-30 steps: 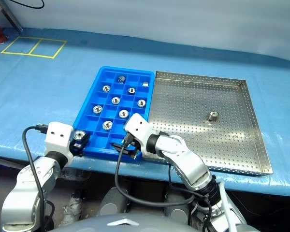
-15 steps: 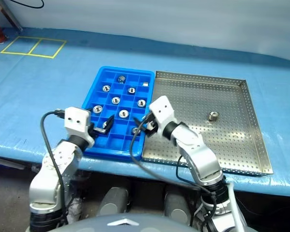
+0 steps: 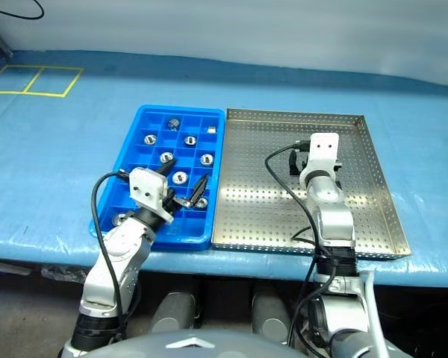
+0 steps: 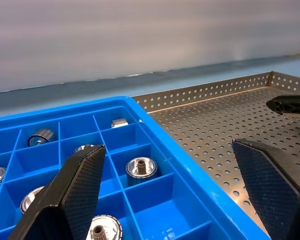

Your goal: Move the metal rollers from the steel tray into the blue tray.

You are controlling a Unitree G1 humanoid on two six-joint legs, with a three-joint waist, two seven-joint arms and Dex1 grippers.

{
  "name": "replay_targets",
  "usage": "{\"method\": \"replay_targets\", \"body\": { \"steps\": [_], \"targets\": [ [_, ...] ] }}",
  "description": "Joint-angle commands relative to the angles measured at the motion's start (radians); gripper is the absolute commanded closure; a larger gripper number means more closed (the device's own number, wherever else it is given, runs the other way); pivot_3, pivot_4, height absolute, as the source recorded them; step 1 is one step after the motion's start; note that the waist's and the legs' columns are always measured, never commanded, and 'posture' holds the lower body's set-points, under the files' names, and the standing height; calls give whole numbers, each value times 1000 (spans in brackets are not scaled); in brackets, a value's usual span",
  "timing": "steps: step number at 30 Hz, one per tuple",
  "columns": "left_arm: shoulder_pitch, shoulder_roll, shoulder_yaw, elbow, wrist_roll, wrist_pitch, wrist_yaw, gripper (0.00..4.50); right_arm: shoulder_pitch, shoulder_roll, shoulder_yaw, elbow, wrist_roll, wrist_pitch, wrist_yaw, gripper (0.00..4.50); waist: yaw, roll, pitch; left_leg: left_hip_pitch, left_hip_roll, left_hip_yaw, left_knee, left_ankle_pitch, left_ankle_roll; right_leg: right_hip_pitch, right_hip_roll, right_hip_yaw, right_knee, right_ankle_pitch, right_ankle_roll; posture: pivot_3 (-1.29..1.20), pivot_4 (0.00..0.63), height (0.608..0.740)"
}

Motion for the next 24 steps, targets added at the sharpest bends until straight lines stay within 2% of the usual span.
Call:
{"method": "replay_targets", "body": {
  "steps": [1, 11, 14, 20, 21, 24],
  "targets": [
    [7, -10, -2, -4, -13, -38, 4, 72, -15, 4, -43, 38, 15, -49, -25, 127, -2, 0, 0, 0, 0, 0, 0, 0, 0, 0, 0, 0, 0, 0, 0, 100, 150, 740],
    [22, 39, -13, -23, -84, 22, -80, 72, 23, 14, -63, 94, 27, -79, -45, 127, -10, 1, 0, 0, 0, 0, 0, 0, 0, 0, 0, 0, 0, 0, 0, 113, 150, 740],
    [26, 69, -17, -36, -115, 59, -118, 0, 39, 23, -61, 84, 32, -79, -44, 718, -12, 2, 0, 0, 0, 0, 0, 0, 0, 0, 1, 0, 0, 0, 0, 109, 150, 740],
    [33, 141, -26, -64, -185, 130, -206, 0, 65, 41, -58, 66, 32, -83, -44, 2621, -12, 2, 0, 1, 0, 0, 0, 0, 0, 1, 1, 0, 1, -3, 4, 103, 150, 740],
    [34, 147, -25, -68, -192, 135, -211, 0, 68, 43, -56, 63, 31, -83, -44, 2749, -12, 2, 0, 1, 0, 0, 0, 0, 0, 1, 1, 0, 1, -3, 4, 103, 150, 740],
    [43, 170, -23, -82, -206, 145, -226, 0, 76, 44, -51, 47, 28, -78, -43, 2749, -12, 2, -1, 1, 0, 0, 0, 0, 0, 1, 0, 1, 0, -3, 4, 107, 150, 740]
  ]
}}
